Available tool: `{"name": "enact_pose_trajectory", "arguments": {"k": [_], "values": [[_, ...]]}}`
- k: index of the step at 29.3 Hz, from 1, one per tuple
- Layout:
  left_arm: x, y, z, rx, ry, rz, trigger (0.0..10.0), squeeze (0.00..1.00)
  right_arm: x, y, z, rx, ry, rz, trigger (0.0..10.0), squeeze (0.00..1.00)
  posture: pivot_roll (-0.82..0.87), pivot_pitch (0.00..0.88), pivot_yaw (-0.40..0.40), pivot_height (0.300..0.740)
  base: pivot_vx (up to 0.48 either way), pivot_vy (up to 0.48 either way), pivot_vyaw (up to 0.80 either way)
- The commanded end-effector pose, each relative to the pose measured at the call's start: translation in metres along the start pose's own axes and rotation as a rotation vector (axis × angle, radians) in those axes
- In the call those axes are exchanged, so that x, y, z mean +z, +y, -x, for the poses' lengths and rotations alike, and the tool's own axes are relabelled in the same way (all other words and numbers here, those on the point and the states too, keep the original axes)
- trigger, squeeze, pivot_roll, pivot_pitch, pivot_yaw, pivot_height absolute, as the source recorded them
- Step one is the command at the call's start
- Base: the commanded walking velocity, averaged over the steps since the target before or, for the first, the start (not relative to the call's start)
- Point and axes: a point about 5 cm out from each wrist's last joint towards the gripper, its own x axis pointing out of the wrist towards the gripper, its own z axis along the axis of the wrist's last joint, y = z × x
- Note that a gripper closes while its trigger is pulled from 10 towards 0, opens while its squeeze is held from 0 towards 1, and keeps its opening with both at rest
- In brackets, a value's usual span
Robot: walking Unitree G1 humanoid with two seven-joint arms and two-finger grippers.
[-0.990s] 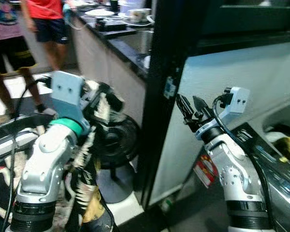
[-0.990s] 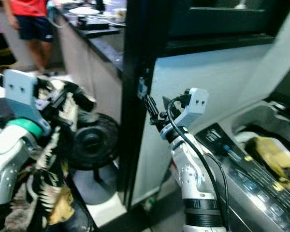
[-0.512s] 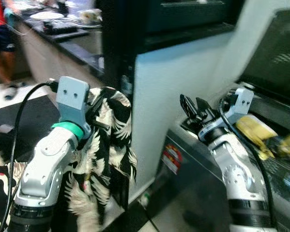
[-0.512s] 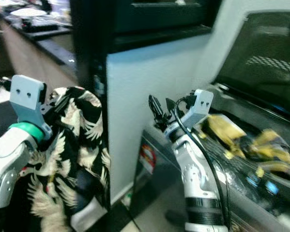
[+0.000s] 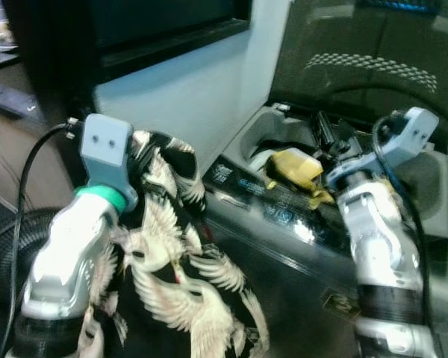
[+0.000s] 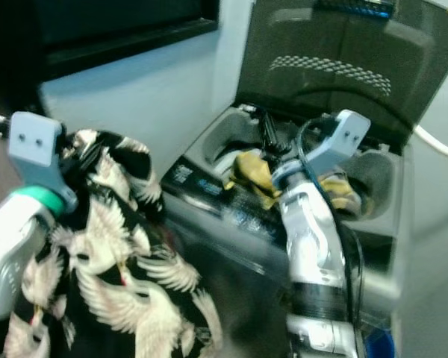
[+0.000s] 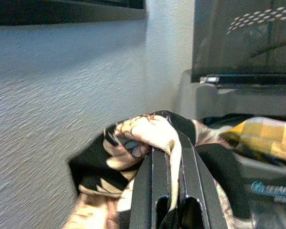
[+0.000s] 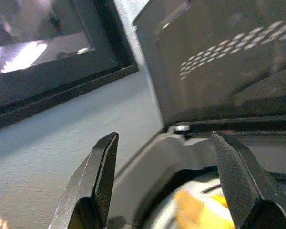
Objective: Clothes washing
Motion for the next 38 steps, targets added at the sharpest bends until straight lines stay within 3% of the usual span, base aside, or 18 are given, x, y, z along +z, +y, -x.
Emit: {"name": "enact_pose_trajectory", "arguments": {"k": [1,18,27,38], "values": [[0.003,0.005,0.001,0.025,-0.002,-0.004,10.0,0.00,-0.008,0.003,0.002,0.014,0.035,0.036,10.0,0.00,0.02,0.054,0.006,0.740,0.000,0.000,-0.80],[0.025,0.014,-0.003,0.118,-0.094,-0.034,10.0,0.00,-0.015,0.006,0.004,0.018,0.060,0.058,10.0,0.00,0.03,0.058,0.010,0.740,0.000,0.000,-0.80],[0.021,0.011,-0.001,0.081,-0.083,0.036,10.0,0.00,-0.015,0.005,0.005,0.009,0.062,0.060,10.0,0.00,0.02,0.060,0.010,0.740,0.000,0.000,-0.80],[0.022,0.012,0.000,0.090,-0.091,0.045,10.0,0.00,-0.015,0.004,0.004,0.012,0.063,0.058,10.0,0.00,0.02,0.062,0.002,0.740,0.000,0.000,-0.80]]}}
